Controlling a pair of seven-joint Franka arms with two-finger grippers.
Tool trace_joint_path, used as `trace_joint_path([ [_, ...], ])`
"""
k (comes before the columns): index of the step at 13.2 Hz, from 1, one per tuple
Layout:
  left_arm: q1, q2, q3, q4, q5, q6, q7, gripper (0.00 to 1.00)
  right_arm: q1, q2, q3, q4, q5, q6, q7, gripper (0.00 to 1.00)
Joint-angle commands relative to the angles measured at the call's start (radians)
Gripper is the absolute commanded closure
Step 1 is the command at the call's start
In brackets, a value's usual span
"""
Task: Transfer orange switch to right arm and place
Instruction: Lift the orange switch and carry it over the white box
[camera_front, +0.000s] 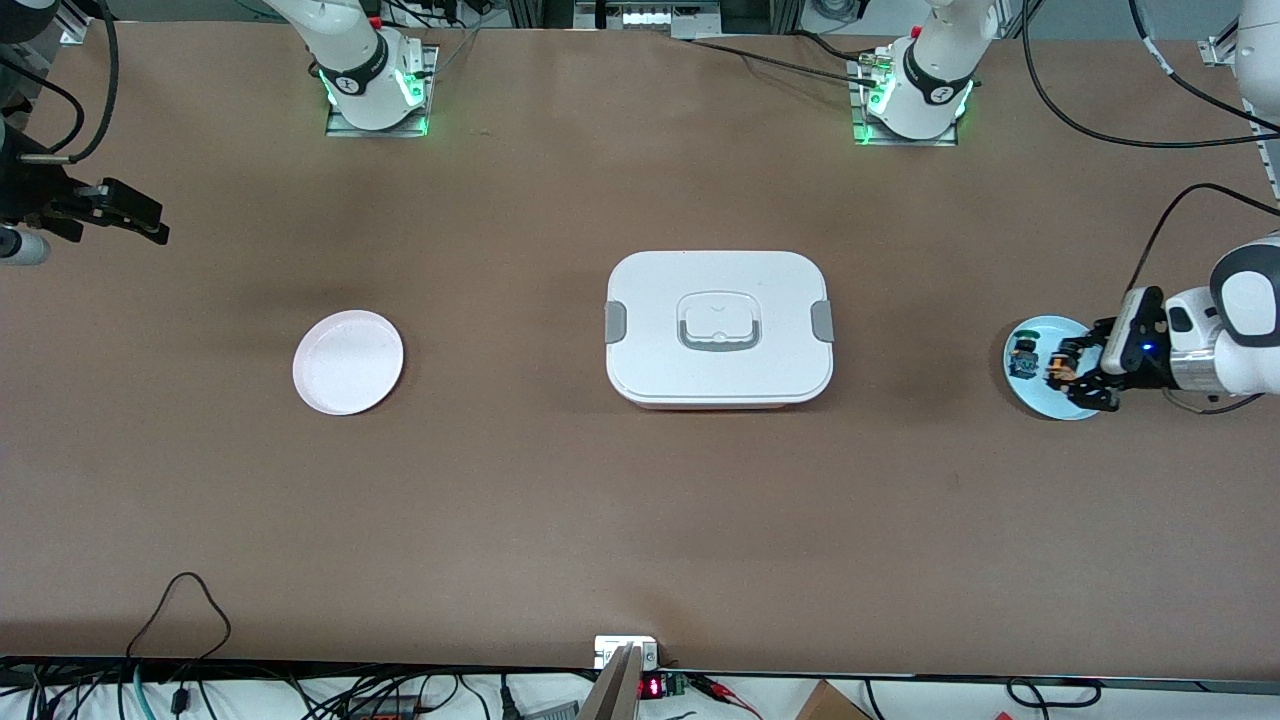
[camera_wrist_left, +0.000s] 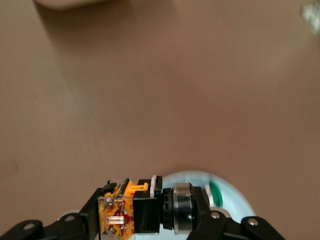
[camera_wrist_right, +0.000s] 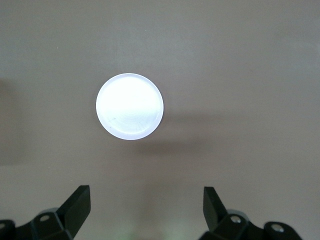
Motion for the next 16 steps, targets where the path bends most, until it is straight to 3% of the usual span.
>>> trace_joint_path([
  [1,-0.003,0.013,-0.068,0.12,-0.04,-0.193,-0.172,0.99,-0.001,0.005,0.007,0.019,-0.006,-0.009,-0.006,0.0],
  [6,-0.002,0.03,-0.073,0.144,-0.418,-0.418,-0.202,1.0,0.002,0.007,0.013,0.021,-0.006,-0.007,0.006,0.0],
  [8,-0.009,0.033,-0.076,0.117,-0.602,-0.456,-0.208,1.0,0.002,0.007,0.013,0.021,-0.005,-0.007,0.002,0.0],
  [10,-0.038,0.021,-0.117,0.115,-0.693,-0.462,-0.217,1.0,-0.001,0.004,0.012,0.022,-0.005,-0.021,-0.006,0.0],
  [12,-0.038,0.021,-0.188,0.1,-0.782,-0.447,-0.275,1.0,0.002,0.002,0.015,0.022,-0.006,-0.023,-0.016,0.0],
  [16,-0.034,-0.062,-0.333,-0.009,-0.931,-0.193,-0.333,1.0,0.017,0.002,0.016,0.022,0.049,-0.027,-0.015,0.0],
])
